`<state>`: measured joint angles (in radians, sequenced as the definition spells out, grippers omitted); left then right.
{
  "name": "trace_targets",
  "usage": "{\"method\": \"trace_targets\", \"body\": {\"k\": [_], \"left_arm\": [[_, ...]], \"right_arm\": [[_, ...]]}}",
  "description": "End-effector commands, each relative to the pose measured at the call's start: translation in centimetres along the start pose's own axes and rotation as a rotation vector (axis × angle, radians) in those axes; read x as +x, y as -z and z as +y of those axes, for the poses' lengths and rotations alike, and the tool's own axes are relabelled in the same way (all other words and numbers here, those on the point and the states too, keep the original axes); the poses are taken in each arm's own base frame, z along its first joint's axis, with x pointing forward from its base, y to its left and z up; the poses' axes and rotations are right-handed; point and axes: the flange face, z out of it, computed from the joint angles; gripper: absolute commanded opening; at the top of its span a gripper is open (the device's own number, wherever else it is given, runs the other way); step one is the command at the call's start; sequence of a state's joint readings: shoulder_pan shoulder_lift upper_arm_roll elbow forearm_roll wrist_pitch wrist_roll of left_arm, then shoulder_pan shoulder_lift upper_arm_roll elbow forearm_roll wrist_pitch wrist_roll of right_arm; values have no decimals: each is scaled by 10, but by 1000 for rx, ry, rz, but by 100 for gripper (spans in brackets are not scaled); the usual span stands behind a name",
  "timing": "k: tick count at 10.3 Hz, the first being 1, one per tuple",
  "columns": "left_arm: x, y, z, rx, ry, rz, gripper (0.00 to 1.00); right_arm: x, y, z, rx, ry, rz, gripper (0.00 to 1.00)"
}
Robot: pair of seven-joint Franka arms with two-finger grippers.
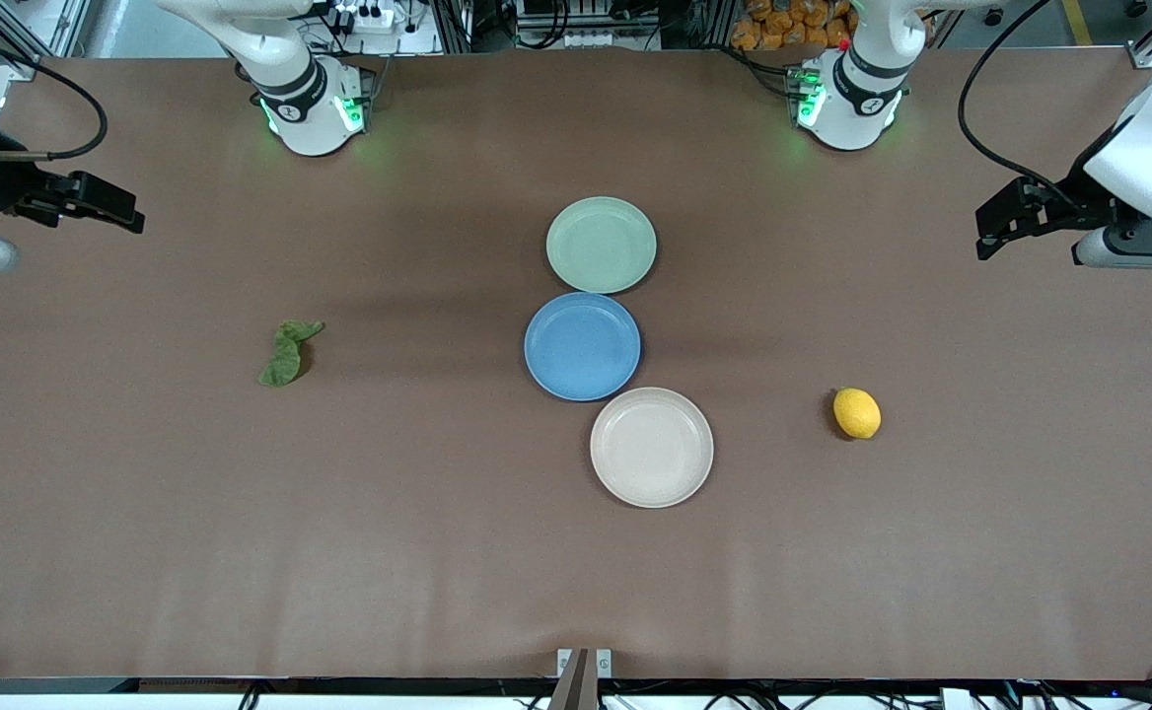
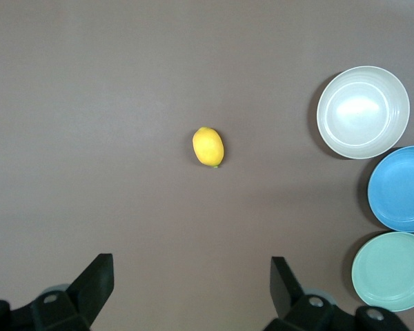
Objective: Place lemon and lettuce in plates
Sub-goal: 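Move the left gripper down toward the yellow lemon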
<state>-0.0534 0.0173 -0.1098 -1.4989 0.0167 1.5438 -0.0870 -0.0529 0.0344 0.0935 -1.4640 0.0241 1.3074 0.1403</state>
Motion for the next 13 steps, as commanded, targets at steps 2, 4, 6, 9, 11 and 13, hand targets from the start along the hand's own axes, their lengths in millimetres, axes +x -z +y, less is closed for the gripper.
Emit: {"method": "trace_targets", "body": {"k": [2, 4, 6, 9, 11, 13], "left_arm": [[-1, 2, -2, -4, 6, 0, 100], [-1, 2, -1, -4, 7, 1, 100], [0, 1, -1, -3, 0, -2, 100], [15, -31, 2, -5, 4, -57, 100], [28, -60, 4, -5, 6, -106, 100], [41, -94, 4, -6, 7, -157, 100]], "right_arm": [[0, 3, 3, 9, 7, -6, 100], [0, 3, 3, 9, 7, -6, 100], [0, 0, 3, 8, 6, -18, 100], [-1, -8, 0, 7, 11, -51, 100], [-2, -8, 0, 8, 12, -54, 100], [-2, -9, -1, 7, 13, -60, 100]]}}
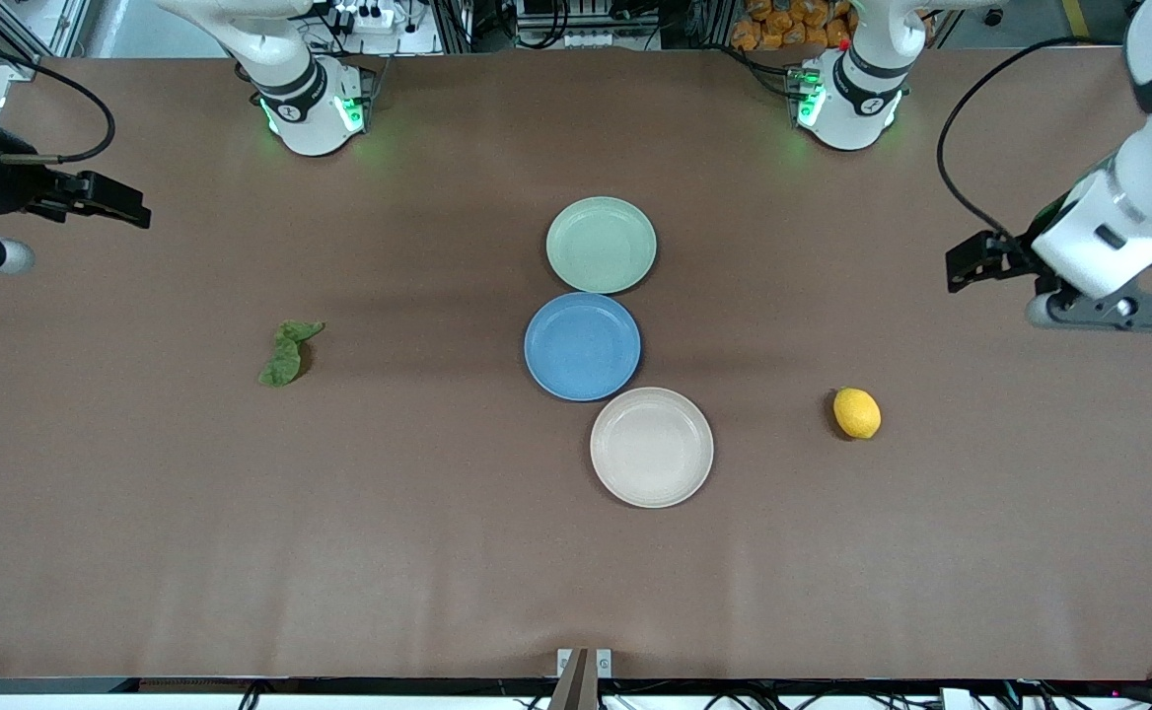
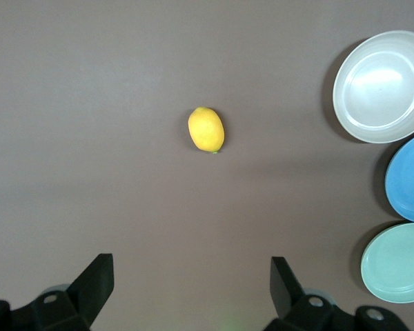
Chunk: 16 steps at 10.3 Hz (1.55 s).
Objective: Place lemon and lettuce in plates
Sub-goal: 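Move the left gripper down toward the yellow lemon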
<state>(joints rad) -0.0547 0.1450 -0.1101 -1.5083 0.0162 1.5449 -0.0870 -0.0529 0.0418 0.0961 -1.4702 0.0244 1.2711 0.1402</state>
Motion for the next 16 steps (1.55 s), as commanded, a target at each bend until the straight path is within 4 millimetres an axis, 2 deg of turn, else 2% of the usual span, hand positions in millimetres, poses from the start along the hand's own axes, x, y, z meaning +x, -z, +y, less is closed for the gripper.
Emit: {"method": "trace_targets", "body": {"k": [1, 3, 6, 11, 13, 16], "left_arm": [[20, -30, 2, -5, 11, -39, 100], [39, -63, -2, -13, 20, -50, 100], [58, -113, -8, -19, 44, -69, 100], [59, -196, -9, -26, 50, -16, 100], [60, -209, -10, -22, 49, -26, 100], [68, -240, -9, -17, 41, -51, 100]], "right_arm": [[-2, 0, 0, 12, 11, -15, 100], [-3, -1, 0, 13, 10, -20, 100], [-3, -1, 1, 13, 5, -22, 100], [-2, -4, 2, 13, -1, -29, 100], [-2, -4, 2, 13, -1, -29, 100], [-3, -8, 2, 10, -1, -50, 100]]}}
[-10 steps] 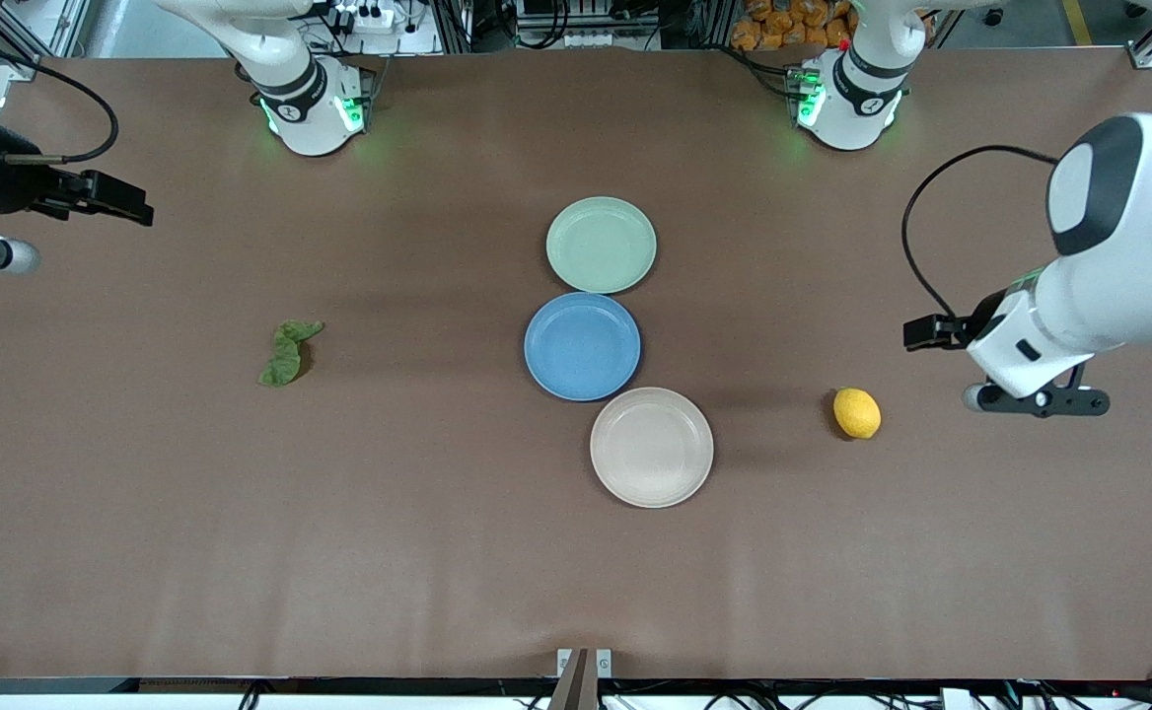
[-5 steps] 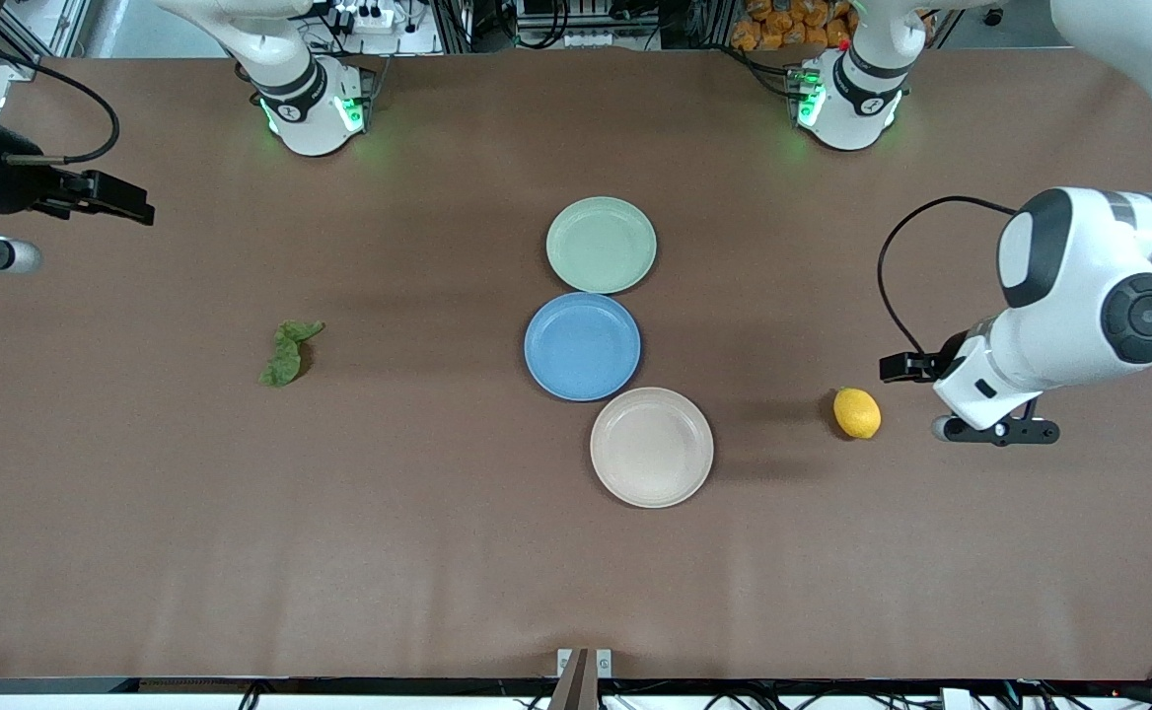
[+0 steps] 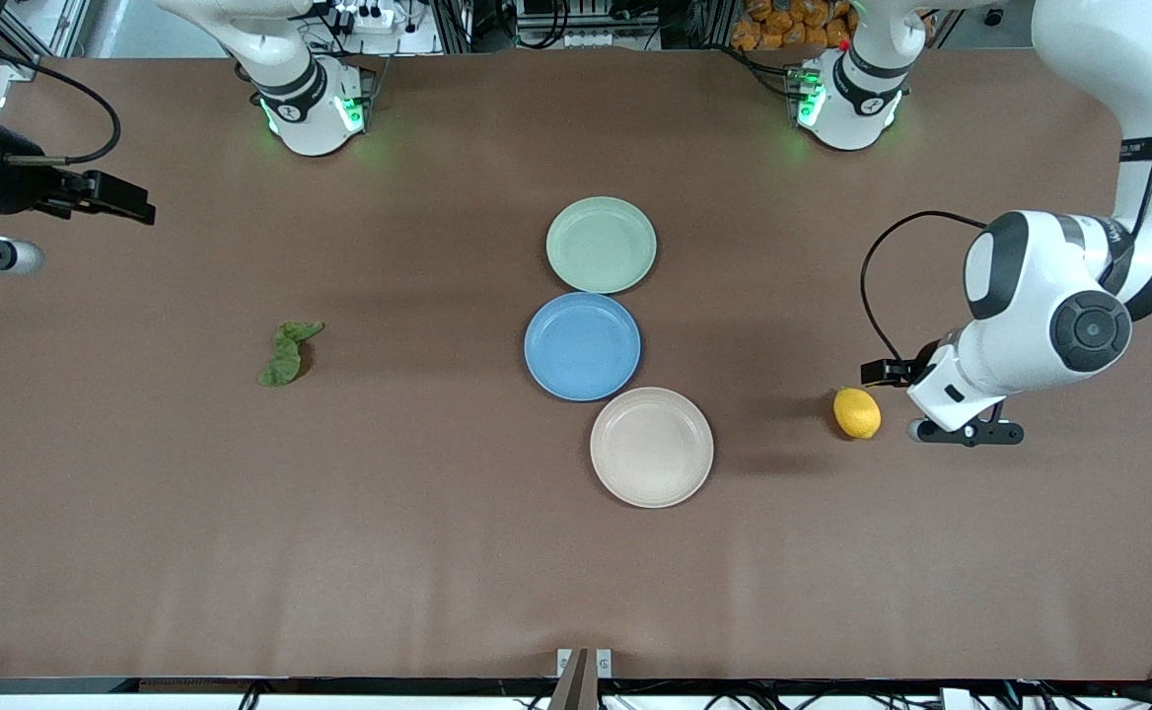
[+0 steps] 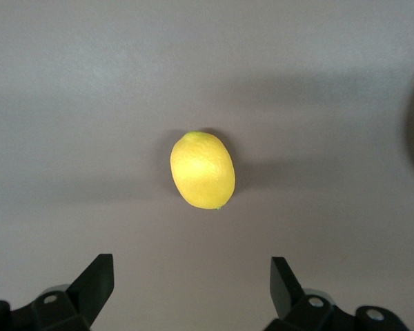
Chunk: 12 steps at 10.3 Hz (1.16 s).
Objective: Place lemon and lettuce in plates
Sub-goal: 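Grasp the lemon with the left gripper while the right gripper reaches the lettuce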
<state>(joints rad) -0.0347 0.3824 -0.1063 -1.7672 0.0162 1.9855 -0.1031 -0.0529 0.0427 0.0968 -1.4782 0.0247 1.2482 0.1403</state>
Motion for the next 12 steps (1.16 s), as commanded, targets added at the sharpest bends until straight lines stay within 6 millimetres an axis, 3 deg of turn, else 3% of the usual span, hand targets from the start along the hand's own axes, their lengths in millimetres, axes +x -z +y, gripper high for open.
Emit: {"method": "trace_targets", "body": {"k": [1, 12], "left_arm": [[10, -23, 0, 7, 7, 4, 100], [38, -101, -6, 52, -25, -33, 100]], "right_arm": [[-2, -5, 2, 13, -1, -30, 100], [6, -16, -1, 15, -1, -18, 100]]}}
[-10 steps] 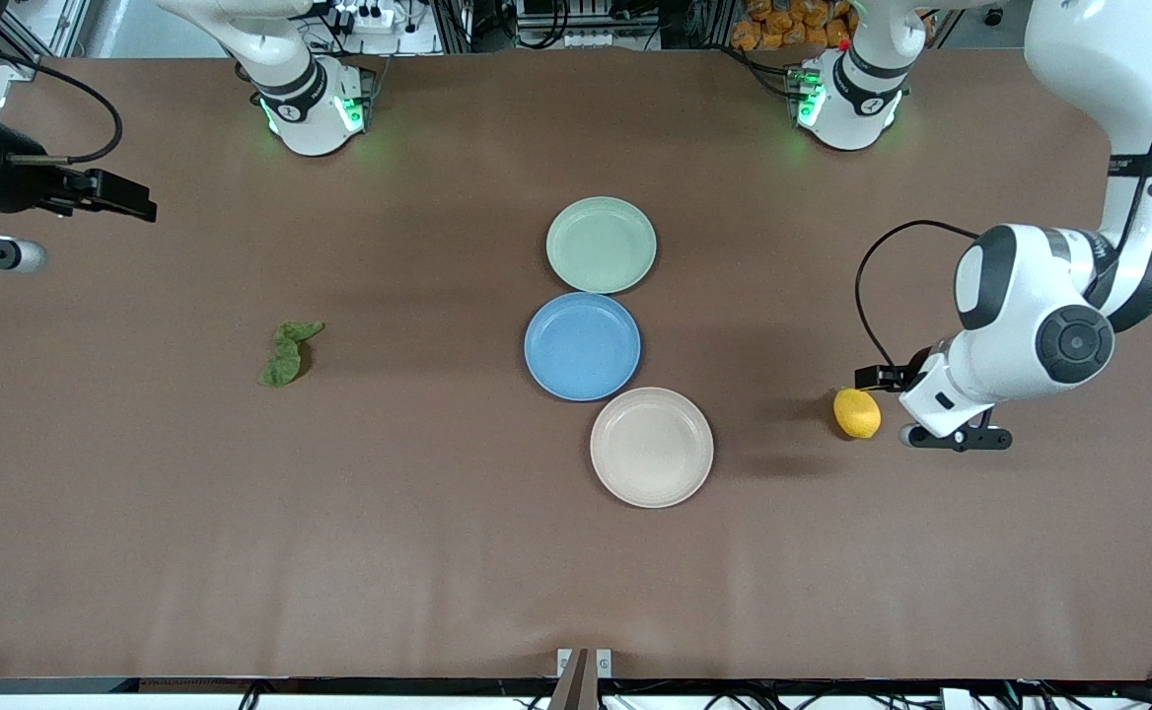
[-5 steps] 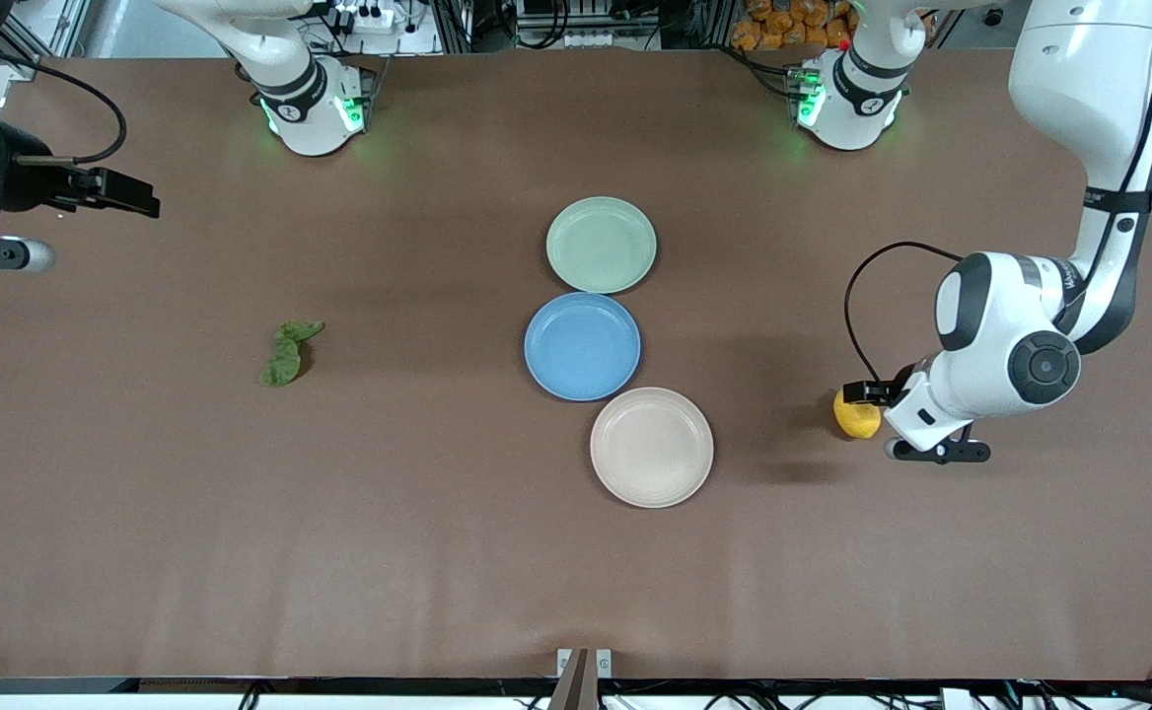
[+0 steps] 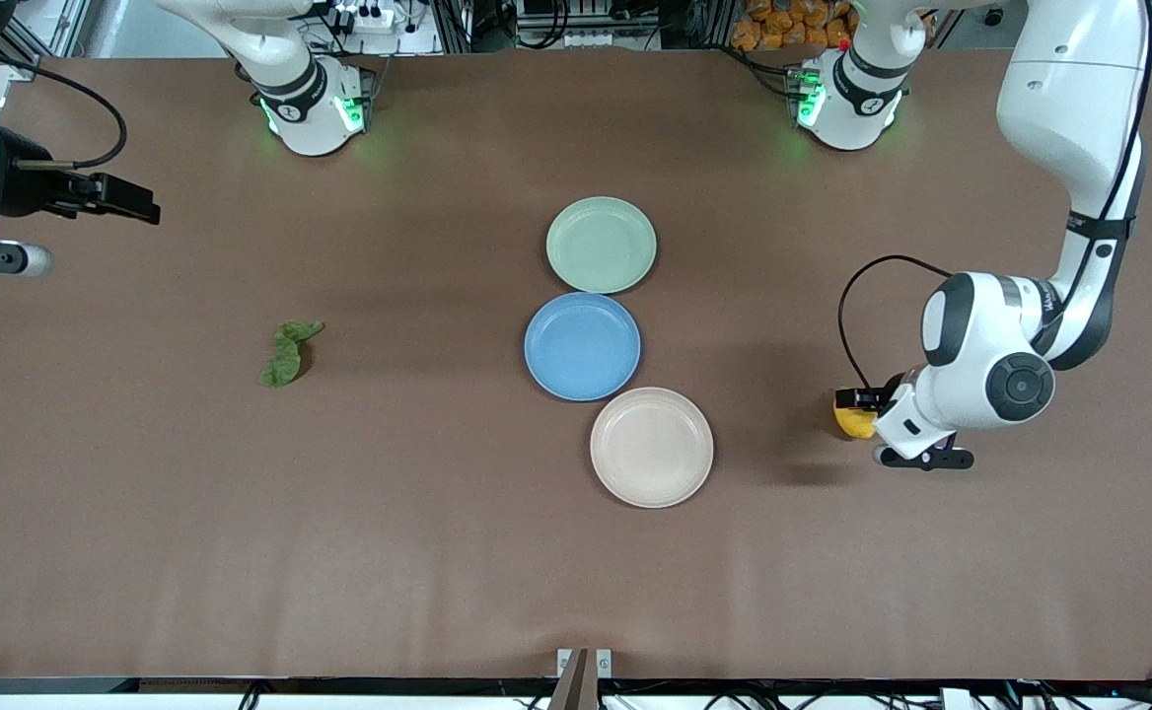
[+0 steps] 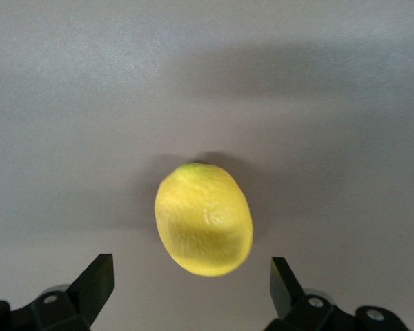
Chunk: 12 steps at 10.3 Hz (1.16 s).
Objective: Place lemon and lettuce in plates
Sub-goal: 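Grasp the lemon with the left gripper while the right gripper reaches the lettuce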
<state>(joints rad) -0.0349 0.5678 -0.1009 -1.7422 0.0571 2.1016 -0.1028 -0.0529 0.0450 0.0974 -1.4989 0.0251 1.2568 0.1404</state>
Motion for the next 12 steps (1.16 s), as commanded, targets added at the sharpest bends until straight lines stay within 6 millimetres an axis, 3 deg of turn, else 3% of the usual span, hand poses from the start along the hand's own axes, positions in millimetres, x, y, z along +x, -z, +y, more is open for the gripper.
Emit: {"method": "trace_targets", "body": {"k": [1, 5, 8, 9, 10, 11, 12], "left_arm": [[12, -10, -4, 29, -6, 2, 100], [13, -29, 2, 27, -7, -24, 100], [18, -35, 3, 27, -3, -27, 100], [19, -35, 4, 27, -4, -26, 100], [21, -37, 5, 21, 18, -14, 87], [22, -38, 6, 20, 77, -7, 28], [22, -39, 7, 24, 90, -8, 0]], "right_arm": [[7, -14, 0, 18, -3, 1, 100], [30, -58, -1, 33, 3, 9, 100], [52, -119, 9, 41, -21, 19, 100], [65, -152, 10, 41, -27, 0, 100], [77, -180, 15, 46, -39, 7, 100], [87, -202, 16, 47, -42, -8, 100], [98, -223, 15, 48, -43, -36, 100]]}}
